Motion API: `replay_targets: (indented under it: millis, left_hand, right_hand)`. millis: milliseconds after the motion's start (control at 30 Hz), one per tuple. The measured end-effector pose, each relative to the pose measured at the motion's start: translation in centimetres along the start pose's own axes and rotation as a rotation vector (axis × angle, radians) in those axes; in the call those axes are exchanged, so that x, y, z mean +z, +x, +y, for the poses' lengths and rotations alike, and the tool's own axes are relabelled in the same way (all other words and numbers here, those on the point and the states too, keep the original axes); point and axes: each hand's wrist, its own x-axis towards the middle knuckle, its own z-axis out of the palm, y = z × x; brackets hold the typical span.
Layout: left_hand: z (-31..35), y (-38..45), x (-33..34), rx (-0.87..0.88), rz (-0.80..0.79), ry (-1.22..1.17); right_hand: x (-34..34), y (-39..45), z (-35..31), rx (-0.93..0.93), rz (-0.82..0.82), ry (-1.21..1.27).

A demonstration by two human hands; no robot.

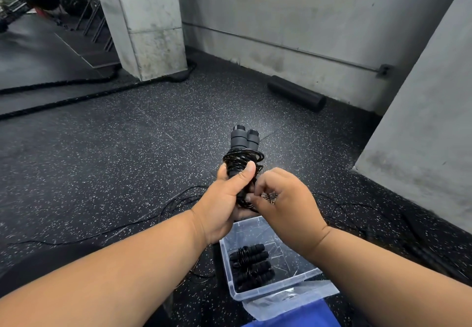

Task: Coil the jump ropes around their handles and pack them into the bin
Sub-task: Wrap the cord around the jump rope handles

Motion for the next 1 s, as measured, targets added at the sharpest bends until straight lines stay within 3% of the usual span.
replay_targets:
  millis: [100,167,367,700,867,1000]
  left_hand:
    - [-0.1,0.0,0.0,-0.013,0.003,-0.022]
    - [-0.2,0.0,0.1,-0.005,0.008,-0.029]
    - [-0.4,0.0,0.0,0.010,0.016,-0.028]
    - [-0.6,0.1,0.0,-0.010,0.046,-0.067]
    - [0.4,0.2,0.5,-0.025,0.024,-0.210]
    - [0.9,0.4,0.4,-0.030,-0.017,-0.279]
  right_hand:
    - [0.1,0.2,0.6,-0.176,0.011,-0.197]
    - [0.3,-0.1,0.6,-0.198,-0.010,-0.280]
    - [0.7,-0.5,-0.7,0.025,-0.079,-0.171]
    - [0.7,-0.5,-0.8,0.222,-0.162,-0.032]
    - [0.6,-0.7,-1.4,0.398,-0.100,0.235]
    - [0.5,-0.6,-1.8,0.419,0.009,0.305]
